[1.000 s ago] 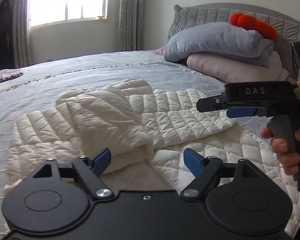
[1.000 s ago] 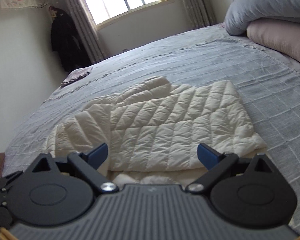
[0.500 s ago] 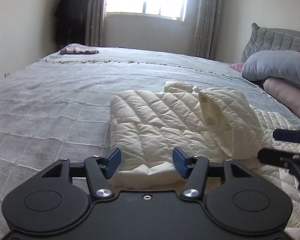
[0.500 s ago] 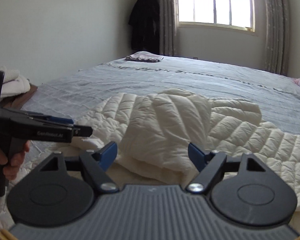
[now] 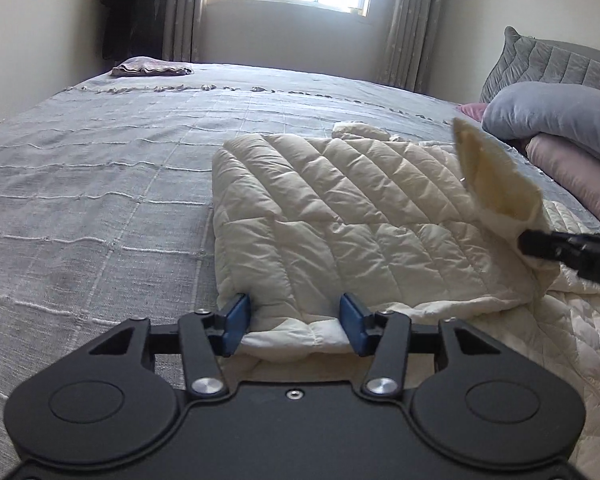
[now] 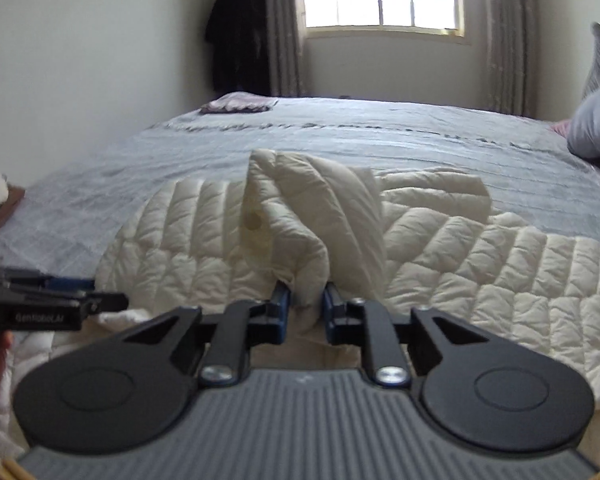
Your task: Fold large clothes
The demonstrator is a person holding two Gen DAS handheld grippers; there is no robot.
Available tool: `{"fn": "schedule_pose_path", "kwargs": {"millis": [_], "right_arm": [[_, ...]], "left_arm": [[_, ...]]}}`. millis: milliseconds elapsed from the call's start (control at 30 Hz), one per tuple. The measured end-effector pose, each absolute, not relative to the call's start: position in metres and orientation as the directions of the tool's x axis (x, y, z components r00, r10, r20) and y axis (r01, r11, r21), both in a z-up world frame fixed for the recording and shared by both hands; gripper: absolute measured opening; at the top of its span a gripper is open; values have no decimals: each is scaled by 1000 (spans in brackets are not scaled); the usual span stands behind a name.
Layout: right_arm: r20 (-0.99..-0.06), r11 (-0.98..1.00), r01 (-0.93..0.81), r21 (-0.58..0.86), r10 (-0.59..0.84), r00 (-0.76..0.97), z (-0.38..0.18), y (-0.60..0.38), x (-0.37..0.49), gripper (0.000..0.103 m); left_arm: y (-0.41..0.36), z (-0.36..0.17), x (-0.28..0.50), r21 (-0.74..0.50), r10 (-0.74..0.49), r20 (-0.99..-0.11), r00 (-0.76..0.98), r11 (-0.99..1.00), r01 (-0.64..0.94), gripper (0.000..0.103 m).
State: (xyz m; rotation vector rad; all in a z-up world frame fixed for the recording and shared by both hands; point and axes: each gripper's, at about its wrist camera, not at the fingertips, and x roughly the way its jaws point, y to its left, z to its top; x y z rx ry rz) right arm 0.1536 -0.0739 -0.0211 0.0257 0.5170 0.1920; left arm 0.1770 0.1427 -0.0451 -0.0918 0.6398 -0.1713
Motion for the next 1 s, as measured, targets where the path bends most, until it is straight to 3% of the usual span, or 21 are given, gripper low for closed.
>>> {"fn": "schedule_pose_path", "kwargs": {"millis": [100, 167, 200, 233, 367, 467, 567, 600, 633, 700, 833, 1000], "right_arm": [[-449, 975, -98, 201, 181, 875, -10, -117, 148, 18], [-431, 955, -48, 291, 176, 885, -7, -144, 142, 41], [-421, 939, -11, 343, 164, 892, -7, -160, 139, 69], [-403, 918, 19, 397, 156, 902, -7, -174, 135, 86], [-363, 796, 36, 604, 234, 902, -16, -217, 133, 87], [-382, 749, 83, 657, 236, 894, -28, -230, 139, 87], [-467, 793, 162, 587, 169, 868, -38, -225, 149, 76], [-480, 809, 159, 566, 167, 861, -41, -221, 152, 60], [-495, 829, 144, 541, 175, 851, -44, -214, 159, 33], [-515, 859, 144, 491, 153, 844, -38, -200, 159, 13], [-449, 922, 145, 359, 35, 893, 0, -183, 131, 7], [-539, 948, 269, 168, -140, 830, -15, -184, 124, 6]], "left_arm": [[142, -46, 178, -132, -183, -582, 793, 983, 130, 50], [140, -47, 176, -121, -170, -579, 797, 985, 122, 51], [138, -47, 176, -112, -163, -577, 801, 986, 119, 51], [136, -47, 175, -102, -156, -573, 804, 988, 119, 52], [133, -42, 168, -82, -145, -552, 821, 989, 120, 57], [140, -33, 168, -110, -144, -521, 841, 989, 101, 58], [149, -28, 171, -155, -139, -493, 859, 985, 70, 58], [152, -27, 173, -176, -141, -494, 858, 983, 60, 58], [155, -27, 176, -204, -137, -496, 857, 978, 39, 58], [158, -26, 178, -241, -134, -466, 874, 970, 20, 55], [155, -20, 179, -314, -213, -384, 898, 945, 90, 55], [133, -30, 189, -258, -279, -416, 865, 949, 182, 55]]}}
